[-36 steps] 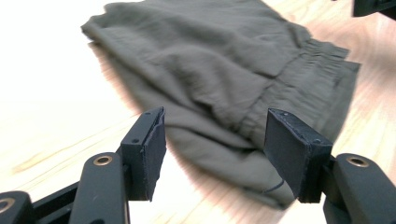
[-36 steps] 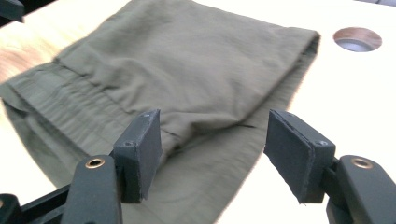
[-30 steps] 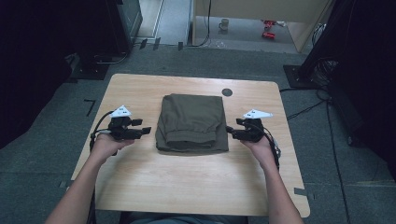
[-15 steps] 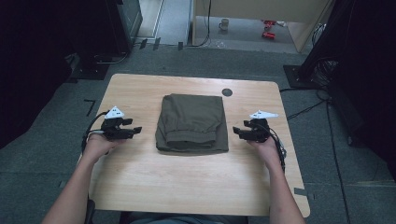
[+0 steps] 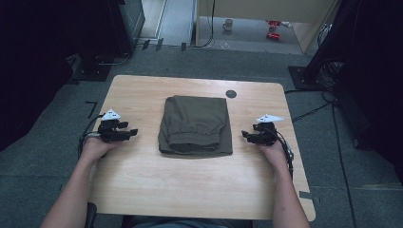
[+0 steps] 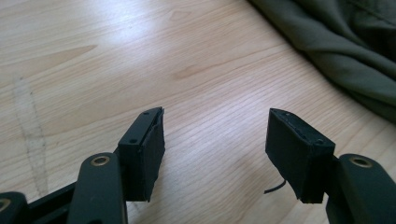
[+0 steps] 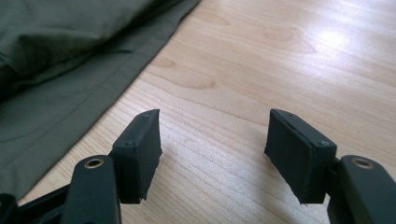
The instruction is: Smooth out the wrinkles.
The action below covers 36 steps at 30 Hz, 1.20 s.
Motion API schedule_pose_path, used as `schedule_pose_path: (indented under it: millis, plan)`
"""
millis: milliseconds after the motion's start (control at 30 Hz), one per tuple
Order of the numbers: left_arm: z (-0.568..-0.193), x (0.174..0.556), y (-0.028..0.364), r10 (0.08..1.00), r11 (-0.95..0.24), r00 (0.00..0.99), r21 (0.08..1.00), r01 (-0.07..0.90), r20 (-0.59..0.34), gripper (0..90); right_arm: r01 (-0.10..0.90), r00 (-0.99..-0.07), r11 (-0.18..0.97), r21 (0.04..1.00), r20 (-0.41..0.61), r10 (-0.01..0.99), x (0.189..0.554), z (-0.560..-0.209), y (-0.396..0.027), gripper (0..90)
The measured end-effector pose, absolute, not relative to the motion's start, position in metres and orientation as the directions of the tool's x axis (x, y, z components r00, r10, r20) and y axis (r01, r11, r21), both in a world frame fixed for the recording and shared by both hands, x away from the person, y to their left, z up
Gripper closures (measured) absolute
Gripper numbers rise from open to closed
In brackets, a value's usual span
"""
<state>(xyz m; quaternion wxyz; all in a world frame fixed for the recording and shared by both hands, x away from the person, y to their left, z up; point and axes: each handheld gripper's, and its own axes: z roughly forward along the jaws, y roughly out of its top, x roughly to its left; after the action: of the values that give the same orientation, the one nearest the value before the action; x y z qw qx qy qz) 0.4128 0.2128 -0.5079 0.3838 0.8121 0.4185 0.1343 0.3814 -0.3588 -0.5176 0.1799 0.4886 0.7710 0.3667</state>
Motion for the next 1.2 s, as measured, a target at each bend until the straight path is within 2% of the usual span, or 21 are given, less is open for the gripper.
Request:
schedule_pose_path:
  millis: [100, 267, 367, 500, 800, 1067, 1133, 1200]
  plan:
    - [-0.5116, 0.4137, 0.2147, 0.788, -0.36, 0.609, 0.733, 0.578, -0.093, 37.1, 0.609, -0.466, 0.291, 0.738, 0.036, 0.884, 0.3811, -0.5203, -0.3566, 33.1]
    - [-0.5137, 0.4133, 0.2168, 0.782, -0.371, 0.619, 0.744, 0.556, -0.073, 36.0, 0.601, -0.451, 0.275, 0.751, 0.034, 0.892, 0.3822, -0.5234, -0.3598, 26.6]
    - [-0.5158, 0.4134, 0.2184, 0.776, -0.362, 0.625, 0.755, 0.546, -0.08, 29.9, 0.605, -0.44, 0.269, 0.749, 0.033, 0.898, 0.3827, -0.5236, -0.3597, 24.2]
    - [-0.5158, 0.4141, 0.2191, 0.795, -0.345, 0.601, 0.754, 0.559, -0.081, 28.6, 0.606, -0.44, 0.269, 0.748, 0.033, 0.898, 0.3827, -0.5236, -0.359, 23.6]
    - [-0.5162, 0.4127, 0.215, 0.796, -0.377, 0.605, 0.749, 0.545, -0.039, 26.9, 0.611, -0.433, 0.266, 0.746, 0.033, 0.901, 0.3823, -0.5237, -0.3569, 21.6]
    - [-0.5162, 0.4129, 0.2154, 0.798, -0.372, 0.6, 0.75, 0.548, -0.043, 26.9, 0.612, -0.431, 0.265, 0.745, 0.033, 0.902, 0.3821, -0.5237, -0.3561, 20.5]
    - [-0.5162, 0.4128, 0.2153, 0.799, -0.373, 0.6, 0.749, 0.548, -0.041, 26.8, 0.618, -0.425, 0.263, 0.741, 0.033, 0.905, 0.3821, -0.5237, -0.3556, 16.3]
    - [-0.5162, 0.4128, 0.2152, 0.804, -0.37, 0.594, 0.748, 0.551, -0.04, 26.5, 0.641, -0.368, 0.229, 0.733, 0.032, 0.929, 0.3813, -0.5242, -0.3531, 11.4]
